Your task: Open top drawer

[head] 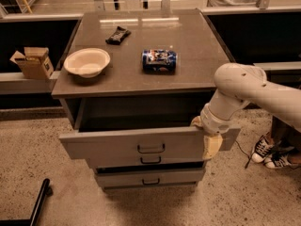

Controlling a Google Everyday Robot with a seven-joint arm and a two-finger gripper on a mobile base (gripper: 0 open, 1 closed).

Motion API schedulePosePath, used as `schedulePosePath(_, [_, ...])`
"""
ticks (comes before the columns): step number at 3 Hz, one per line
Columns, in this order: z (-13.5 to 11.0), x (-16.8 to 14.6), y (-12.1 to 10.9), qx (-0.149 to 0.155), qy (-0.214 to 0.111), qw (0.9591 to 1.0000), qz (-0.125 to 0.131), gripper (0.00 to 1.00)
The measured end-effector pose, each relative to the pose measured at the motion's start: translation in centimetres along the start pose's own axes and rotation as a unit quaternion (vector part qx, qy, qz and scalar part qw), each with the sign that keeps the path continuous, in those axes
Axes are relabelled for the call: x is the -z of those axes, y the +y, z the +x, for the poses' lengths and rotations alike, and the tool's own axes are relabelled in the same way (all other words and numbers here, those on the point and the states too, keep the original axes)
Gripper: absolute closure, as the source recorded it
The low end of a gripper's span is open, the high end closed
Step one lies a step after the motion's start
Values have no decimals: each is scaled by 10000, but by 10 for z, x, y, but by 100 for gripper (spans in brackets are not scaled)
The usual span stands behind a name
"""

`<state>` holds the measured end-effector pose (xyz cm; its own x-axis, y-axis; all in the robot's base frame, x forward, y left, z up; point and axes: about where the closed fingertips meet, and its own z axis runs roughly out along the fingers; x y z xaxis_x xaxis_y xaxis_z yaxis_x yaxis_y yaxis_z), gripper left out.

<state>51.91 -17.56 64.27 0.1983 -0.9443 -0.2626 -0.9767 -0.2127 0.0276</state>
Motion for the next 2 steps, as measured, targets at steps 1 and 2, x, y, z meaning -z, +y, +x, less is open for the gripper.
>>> schedulePosePath(1, [-3,4,26,59,-141,9997,-192,36])
schedulePosePath(2, [-7,8,49,107,-287,9990,-328,35])
